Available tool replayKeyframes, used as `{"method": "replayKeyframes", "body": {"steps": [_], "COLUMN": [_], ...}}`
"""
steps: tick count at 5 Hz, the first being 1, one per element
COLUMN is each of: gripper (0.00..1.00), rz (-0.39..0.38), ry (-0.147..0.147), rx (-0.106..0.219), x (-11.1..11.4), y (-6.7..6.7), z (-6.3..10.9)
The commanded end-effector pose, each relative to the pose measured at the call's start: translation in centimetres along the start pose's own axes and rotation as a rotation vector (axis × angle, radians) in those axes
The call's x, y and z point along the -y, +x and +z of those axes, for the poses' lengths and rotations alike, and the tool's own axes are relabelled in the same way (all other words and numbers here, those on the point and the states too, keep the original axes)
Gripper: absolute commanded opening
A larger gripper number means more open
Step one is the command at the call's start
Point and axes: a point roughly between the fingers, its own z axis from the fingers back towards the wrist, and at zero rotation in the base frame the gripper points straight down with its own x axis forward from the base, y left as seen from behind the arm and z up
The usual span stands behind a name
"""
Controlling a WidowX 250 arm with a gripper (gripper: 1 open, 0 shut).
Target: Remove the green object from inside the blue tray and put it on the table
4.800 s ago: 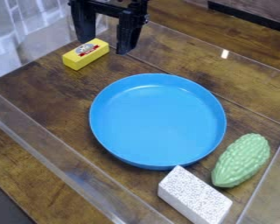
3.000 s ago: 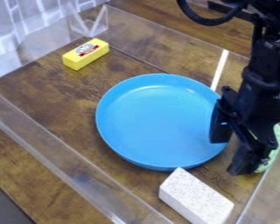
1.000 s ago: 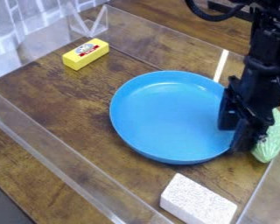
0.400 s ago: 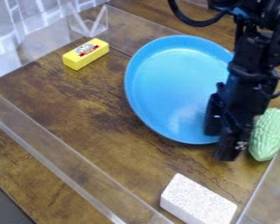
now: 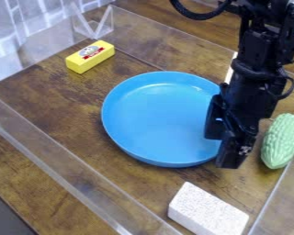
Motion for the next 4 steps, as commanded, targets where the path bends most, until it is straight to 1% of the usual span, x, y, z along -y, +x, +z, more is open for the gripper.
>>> {"method": "replayKeyframes", "body": {"steps": [1, 2, 3, 4], "gripper": [1.0, 1.0, 1.0, 1.0], "rz": [-0.01, 0.038, 0.023, 0.016], "ry": [0.071, 0.079, 0.083, 0.089], "rx": [0.103, 0.119, 0.124, 0.121], "x": [0.3, 0.9, 0.8, 0.6], "y": [0.5, 0.1, 0.0, -0.5], "z": [4.6, 5.2, 5.7, 6.2]}}
